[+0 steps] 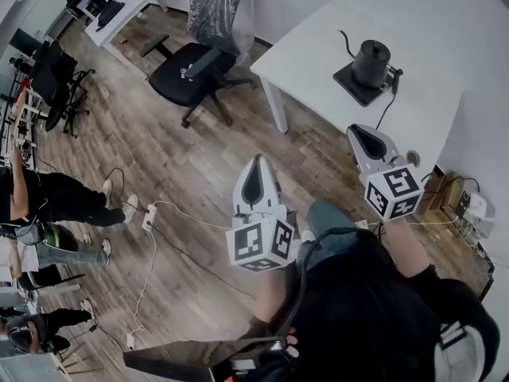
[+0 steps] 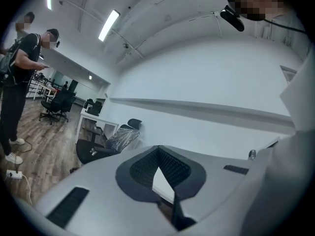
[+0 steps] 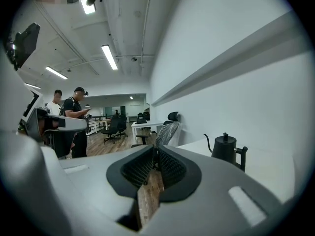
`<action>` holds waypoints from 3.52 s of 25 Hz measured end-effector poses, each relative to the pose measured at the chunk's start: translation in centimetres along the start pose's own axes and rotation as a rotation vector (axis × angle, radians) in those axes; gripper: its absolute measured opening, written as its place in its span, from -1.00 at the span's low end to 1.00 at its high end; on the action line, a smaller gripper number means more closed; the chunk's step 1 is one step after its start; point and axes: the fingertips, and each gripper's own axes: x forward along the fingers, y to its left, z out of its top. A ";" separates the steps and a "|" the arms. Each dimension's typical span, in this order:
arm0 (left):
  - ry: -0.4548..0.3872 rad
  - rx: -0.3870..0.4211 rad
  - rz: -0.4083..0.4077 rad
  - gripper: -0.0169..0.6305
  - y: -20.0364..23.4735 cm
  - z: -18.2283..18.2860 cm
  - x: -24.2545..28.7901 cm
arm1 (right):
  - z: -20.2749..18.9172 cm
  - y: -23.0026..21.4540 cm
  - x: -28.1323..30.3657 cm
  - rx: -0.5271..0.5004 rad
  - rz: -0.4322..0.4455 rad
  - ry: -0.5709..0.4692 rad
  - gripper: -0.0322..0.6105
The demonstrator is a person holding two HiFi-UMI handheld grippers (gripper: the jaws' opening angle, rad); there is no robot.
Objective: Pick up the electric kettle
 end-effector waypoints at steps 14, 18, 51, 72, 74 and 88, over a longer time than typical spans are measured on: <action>0.045 0.043 -0.119 -0.95 0.1 0.7 17.7 | 1.4 -9.2 11.5 0.034 -0.082 -0.010 -0.89; 0.071 0.057 -0.193 -0.95 -1.8 1.2 23.9 | 2.5 -12.5 14.4 0.050 -0.116 -0.008 -0.89; 0.363 0.097 -0.880 -0.95 -22.0 -4.8 45.9 | 2.9 -32.4 7.9 0.217 -0.888 -0.039 -0.89; 0.520 0.094 -0.931 -0.95 -21.6 -11.3 49.6 | -2.6 -34.9 5.8 0.289 -1.042 0.084 -0.86; 0.524 0.092 -0.889 -0.95 -20.8 -12.1 50.0 | -3.1 -35.1 5.7 0.286 -1.035 0.104 -0.84; 0.713 -0.016 -0.780 -0.27 -18.4 -20.4 51.5 | -8.2 -36.5 7.0 0.304 -0.935 0.244 -0.35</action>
